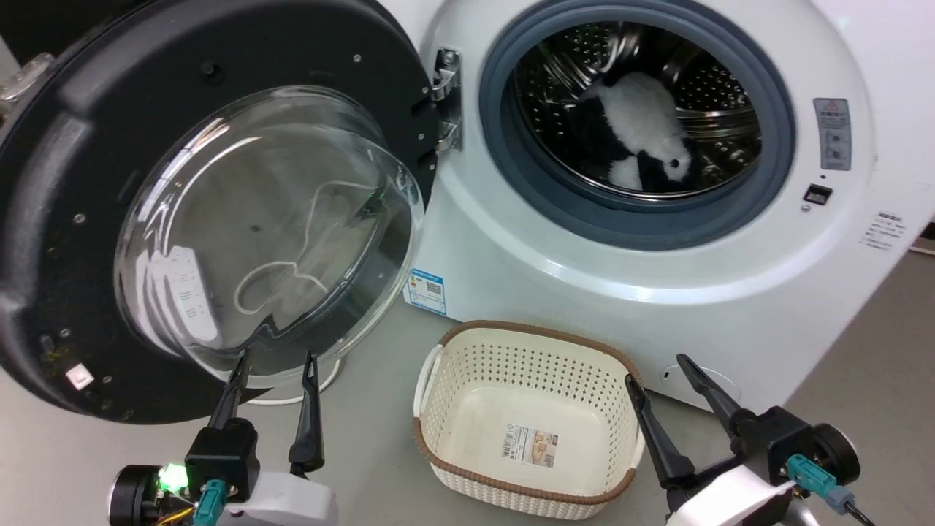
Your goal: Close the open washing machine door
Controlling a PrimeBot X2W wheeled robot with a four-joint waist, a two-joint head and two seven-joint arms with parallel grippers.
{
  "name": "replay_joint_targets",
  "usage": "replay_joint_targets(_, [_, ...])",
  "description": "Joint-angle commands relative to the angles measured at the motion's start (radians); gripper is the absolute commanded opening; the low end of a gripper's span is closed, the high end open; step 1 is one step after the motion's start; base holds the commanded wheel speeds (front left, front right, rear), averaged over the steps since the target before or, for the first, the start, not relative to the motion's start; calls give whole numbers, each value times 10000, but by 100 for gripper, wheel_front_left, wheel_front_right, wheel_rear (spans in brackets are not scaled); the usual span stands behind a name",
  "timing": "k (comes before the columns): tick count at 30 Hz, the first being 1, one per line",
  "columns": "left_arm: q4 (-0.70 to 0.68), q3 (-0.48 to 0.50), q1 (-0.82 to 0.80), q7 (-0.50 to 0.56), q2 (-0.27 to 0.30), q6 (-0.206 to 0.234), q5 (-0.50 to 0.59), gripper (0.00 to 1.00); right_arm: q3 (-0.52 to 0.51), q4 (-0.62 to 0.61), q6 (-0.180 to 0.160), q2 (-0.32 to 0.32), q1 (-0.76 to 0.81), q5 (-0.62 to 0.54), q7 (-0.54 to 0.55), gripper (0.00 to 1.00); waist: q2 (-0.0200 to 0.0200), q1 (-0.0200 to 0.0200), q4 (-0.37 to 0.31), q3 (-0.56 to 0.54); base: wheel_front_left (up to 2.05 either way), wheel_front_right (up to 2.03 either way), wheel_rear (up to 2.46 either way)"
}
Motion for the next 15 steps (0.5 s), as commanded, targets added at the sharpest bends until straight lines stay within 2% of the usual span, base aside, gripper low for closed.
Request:
replay_joint_targets(1, [-55, -63, 135, -122, 67, 63, -4, 100, 68, 37, 5, -61, -119, 80, -115, 100, 0, 0, 79, -2, 0, 0, 0])
replay_joint_targets(15, [-190, -317, 203, -457, 183, 248, -17, 100, 487, 243, 6, -127, -165, 239, -450, 100, 0, 0, 767, 29, 0, 0, 0])
